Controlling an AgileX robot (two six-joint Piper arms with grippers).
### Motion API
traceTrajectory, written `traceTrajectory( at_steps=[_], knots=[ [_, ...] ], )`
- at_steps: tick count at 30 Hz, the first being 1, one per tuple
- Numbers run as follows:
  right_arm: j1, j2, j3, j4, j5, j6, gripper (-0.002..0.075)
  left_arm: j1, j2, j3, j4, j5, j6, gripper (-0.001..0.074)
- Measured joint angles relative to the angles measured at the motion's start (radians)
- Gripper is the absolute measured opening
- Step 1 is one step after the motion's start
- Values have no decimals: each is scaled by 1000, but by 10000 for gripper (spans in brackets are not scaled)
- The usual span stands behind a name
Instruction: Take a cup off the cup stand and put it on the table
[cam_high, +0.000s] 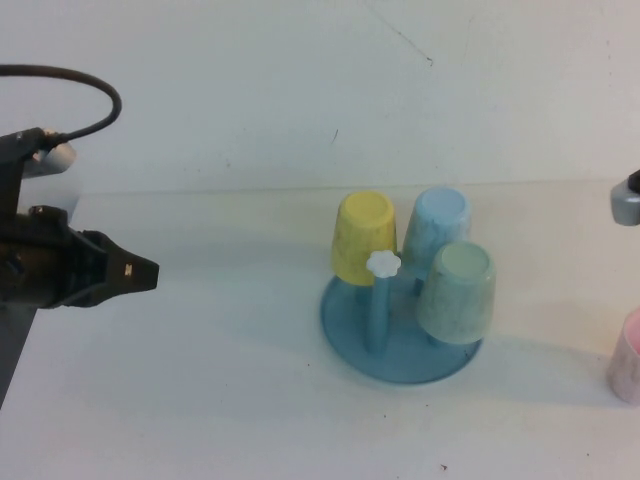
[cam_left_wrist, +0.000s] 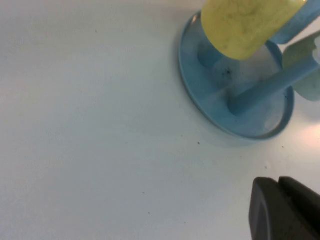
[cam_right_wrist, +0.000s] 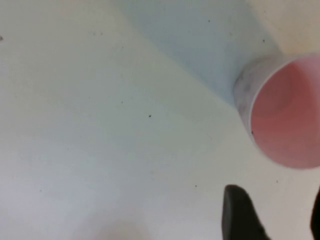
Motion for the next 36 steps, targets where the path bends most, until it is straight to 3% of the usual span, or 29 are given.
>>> traceTrajectory(
  at_steps=[7, 11, 14, 18, 26, 30, 36],
  knots=[
    [0, -392, 210, 123, -242, -42, 189, 0, -212, 187, 5, -210, 6, -1],
    [0, -608, 339, 310, -436, -204, 68, 0, -358, 305, 7, -319, 19, -1],
    [0, -736, 425, 481, -542, -339, 22, 0, -467, 376, 7, -378, 23, -1],
    [0, -900, 547, 751, -643, -595, 4, 0, -643, 468, 7, -451, 26, -1],
    [0, -1004, 675, 1116, -607, -965, -1, 0, -921, 599, 5, -448, 26, -1],
    [0, -1014, 703, 1227, -559, -1046, -1, 0, -1000, 647, 5, -439, 26, -1],
    [-19, -1014, 730, 1250, -548, -1069, -1, 0, -1019, 691, 5, -410, 28, -1]
  ],
)
